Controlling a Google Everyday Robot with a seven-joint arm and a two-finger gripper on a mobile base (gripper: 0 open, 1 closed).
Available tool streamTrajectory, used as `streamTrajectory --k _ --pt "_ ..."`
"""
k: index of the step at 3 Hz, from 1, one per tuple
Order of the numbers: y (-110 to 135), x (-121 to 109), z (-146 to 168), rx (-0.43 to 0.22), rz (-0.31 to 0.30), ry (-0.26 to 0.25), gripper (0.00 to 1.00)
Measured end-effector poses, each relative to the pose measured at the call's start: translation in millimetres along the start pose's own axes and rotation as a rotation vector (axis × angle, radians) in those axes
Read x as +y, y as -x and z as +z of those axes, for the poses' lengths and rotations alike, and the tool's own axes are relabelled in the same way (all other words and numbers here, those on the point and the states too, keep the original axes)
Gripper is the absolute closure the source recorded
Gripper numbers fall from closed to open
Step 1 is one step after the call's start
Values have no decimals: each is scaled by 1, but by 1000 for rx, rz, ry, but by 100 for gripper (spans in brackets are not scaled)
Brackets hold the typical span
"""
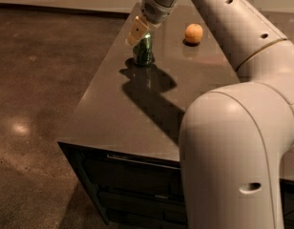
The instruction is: Move green can near apple
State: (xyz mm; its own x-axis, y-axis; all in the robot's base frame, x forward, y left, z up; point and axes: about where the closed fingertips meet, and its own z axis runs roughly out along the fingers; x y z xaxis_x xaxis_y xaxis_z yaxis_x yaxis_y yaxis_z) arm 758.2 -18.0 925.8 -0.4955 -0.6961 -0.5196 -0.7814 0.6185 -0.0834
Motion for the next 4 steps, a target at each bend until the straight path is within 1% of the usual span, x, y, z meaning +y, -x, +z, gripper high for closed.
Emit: streamTrajectory --k 1,2,3,4 --pt "-3 -6 1 10 10 -1 49" --pt "3 -1 -10 -7 -20 -3 74" --pt "3 9 -37 -32 -36 -6 95" --pt "-12 21 -68 -41 -23 -20 100"
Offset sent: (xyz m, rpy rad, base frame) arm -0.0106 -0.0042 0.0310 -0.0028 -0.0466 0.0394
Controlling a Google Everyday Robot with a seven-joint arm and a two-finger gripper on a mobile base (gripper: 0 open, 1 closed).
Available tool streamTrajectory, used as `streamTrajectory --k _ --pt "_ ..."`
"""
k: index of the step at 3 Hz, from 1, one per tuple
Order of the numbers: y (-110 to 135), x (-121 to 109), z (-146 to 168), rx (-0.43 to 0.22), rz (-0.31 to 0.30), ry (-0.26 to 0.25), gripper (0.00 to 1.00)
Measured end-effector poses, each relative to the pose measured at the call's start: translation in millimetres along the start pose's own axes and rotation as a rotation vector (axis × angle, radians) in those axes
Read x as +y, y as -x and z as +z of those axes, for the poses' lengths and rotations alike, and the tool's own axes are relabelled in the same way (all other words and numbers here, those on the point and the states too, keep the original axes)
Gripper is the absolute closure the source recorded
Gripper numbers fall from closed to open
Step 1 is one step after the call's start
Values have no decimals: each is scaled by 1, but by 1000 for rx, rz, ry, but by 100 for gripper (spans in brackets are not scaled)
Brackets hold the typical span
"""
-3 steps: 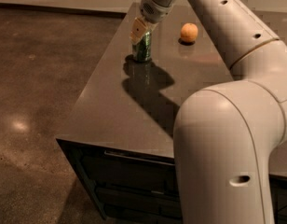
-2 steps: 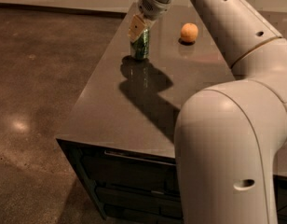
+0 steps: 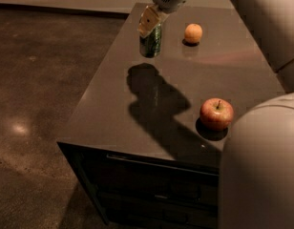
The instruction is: Move green can near apple
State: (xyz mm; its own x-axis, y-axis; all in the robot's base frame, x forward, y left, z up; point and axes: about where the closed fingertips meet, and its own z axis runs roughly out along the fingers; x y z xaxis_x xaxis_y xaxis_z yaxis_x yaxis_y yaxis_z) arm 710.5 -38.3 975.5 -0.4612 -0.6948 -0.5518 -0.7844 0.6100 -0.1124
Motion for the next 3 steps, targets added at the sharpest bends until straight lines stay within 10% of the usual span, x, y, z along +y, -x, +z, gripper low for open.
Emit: streamTrajectory --k 3 --pt "-89 27 -41 43 150 -37 100"
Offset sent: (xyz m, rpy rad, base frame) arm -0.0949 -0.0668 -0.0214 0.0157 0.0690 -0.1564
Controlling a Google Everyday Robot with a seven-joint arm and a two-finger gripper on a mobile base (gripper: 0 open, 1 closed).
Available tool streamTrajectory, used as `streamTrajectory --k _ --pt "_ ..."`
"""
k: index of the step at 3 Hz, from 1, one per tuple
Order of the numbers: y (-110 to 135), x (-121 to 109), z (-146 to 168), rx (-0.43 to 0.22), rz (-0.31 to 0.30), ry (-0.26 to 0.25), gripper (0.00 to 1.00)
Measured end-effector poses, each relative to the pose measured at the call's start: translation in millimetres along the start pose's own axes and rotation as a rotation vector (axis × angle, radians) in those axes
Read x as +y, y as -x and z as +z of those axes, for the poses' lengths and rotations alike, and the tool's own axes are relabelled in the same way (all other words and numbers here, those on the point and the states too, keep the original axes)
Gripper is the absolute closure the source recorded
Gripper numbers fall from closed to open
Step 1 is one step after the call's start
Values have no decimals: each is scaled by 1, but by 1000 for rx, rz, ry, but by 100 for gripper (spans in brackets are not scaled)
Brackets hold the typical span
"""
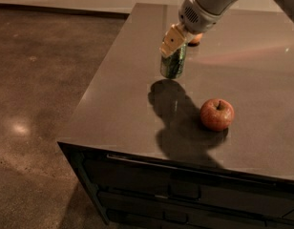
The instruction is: Move green can near apple
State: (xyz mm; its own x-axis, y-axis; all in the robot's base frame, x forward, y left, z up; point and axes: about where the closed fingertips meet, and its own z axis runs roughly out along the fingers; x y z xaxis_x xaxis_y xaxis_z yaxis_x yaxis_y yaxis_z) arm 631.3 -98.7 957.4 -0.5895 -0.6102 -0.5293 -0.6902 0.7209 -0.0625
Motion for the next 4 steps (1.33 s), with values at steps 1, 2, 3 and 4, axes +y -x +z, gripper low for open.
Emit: streamTrajectory --k 1,2,3,4 --pt "-28 -5 -12 7 62 -33 100" --pt "-50 -12 -21 11 110 -61 100" --pt "-74 -16 -28 16 155 -84 100" --pt "-92 -17 -32 27 182 -109 82"
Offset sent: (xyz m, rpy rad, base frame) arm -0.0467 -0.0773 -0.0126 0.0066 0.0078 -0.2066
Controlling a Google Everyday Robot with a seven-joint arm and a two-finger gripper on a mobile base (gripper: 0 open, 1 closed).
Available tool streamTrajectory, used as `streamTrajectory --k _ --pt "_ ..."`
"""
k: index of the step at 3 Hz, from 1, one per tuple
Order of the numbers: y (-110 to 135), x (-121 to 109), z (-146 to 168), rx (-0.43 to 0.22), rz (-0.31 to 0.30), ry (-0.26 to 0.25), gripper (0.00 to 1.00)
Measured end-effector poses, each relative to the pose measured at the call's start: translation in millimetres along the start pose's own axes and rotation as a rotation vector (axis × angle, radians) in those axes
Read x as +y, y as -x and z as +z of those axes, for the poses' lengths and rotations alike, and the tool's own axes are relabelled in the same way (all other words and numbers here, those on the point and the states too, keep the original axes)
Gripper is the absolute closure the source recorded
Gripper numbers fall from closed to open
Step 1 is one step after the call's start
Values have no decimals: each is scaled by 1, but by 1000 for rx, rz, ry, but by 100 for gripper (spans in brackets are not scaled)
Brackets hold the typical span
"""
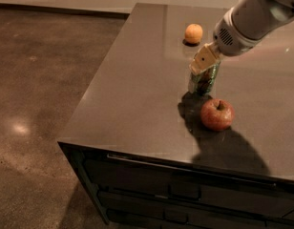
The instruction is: Move green can near apple
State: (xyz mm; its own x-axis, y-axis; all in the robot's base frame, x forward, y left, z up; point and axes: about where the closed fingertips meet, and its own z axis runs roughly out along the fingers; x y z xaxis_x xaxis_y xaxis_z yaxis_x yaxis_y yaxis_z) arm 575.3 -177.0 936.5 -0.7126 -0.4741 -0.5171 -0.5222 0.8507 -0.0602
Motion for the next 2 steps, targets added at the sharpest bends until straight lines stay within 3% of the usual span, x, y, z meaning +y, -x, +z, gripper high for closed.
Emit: streamTrajectory --k 1,2 --pt "-16 -2 -3 1 20 -27 51" --pt "-24 -2 -3 7 30 -34 27"
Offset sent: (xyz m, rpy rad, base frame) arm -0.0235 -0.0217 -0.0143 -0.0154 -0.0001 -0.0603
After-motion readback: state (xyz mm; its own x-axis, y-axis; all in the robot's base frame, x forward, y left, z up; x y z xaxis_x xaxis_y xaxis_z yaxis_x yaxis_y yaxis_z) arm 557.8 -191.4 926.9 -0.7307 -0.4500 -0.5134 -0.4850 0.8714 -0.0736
